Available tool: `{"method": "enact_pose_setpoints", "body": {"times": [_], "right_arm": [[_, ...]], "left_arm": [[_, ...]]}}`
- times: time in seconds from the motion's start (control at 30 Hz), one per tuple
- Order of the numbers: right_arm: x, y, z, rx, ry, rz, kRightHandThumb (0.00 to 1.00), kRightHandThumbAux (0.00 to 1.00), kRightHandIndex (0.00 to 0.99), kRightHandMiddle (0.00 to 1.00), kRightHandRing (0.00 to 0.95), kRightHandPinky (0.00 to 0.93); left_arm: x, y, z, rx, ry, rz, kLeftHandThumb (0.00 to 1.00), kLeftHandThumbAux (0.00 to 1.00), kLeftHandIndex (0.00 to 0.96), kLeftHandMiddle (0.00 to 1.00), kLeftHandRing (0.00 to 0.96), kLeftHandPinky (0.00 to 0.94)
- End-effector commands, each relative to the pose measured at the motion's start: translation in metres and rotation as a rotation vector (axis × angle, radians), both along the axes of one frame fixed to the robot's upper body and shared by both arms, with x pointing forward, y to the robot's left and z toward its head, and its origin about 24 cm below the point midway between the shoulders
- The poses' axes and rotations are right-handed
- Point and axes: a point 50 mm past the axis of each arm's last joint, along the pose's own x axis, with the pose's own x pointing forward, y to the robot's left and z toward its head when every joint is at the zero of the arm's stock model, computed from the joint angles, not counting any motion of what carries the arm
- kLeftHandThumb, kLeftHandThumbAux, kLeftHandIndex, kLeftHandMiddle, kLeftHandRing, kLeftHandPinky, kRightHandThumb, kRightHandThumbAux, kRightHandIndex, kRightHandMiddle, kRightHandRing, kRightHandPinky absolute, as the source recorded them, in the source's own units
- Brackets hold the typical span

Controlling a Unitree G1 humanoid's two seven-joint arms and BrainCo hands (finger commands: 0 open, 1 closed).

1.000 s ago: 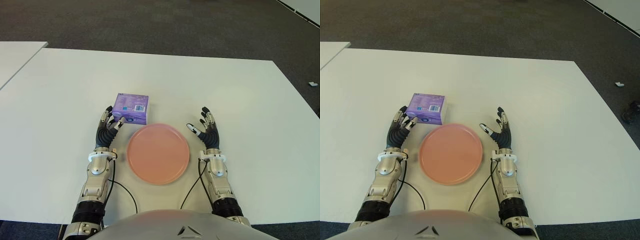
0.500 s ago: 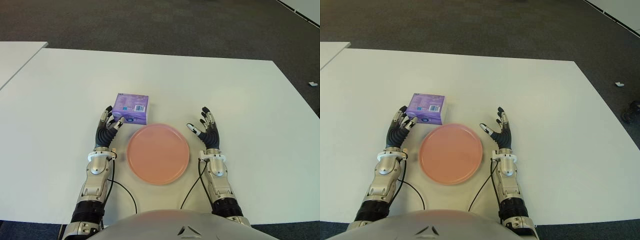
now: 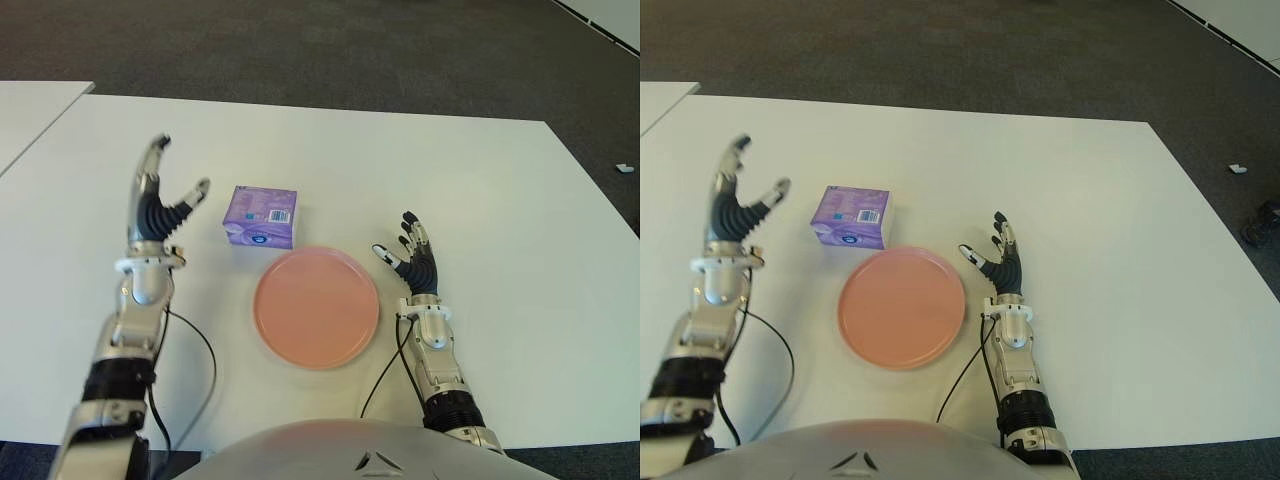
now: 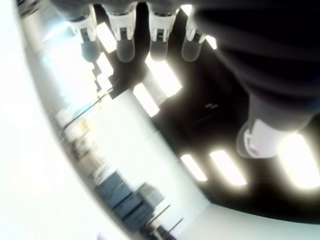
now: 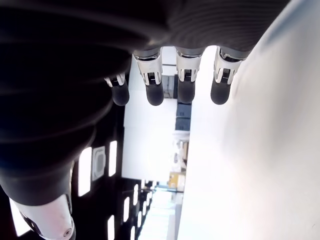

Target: Put the tissue paper into the plate.

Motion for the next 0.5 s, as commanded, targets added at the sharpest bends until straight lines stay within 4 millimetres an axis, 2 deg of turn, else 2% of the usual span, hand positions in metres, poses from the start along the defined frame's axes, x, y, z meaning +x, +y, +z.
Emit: {"method": "enact_pose_setpoints", "body": {"times": [0.03,0.5], "right_arm": [[-0.025,0.001,-0.04,0.025,0.213,-0.014,0.054,0.743,0.0,0.0,0.0,0.004],[-0.023,0.002,-0.039,0.036,0.21,-0.019,0.047,0.745,0.0,0.004,0.0,0.008]], "left_arm": [[0.01,-0.003,0.008,0.146,-0.021,-0.05,0.167,0.494,0.0,0.0,0.0,0.0],[0.027,-0.007,0.031,0.368,-0.098,-0.09,0.179,0.408,0.0,0.0,0.0,0.0]]}}
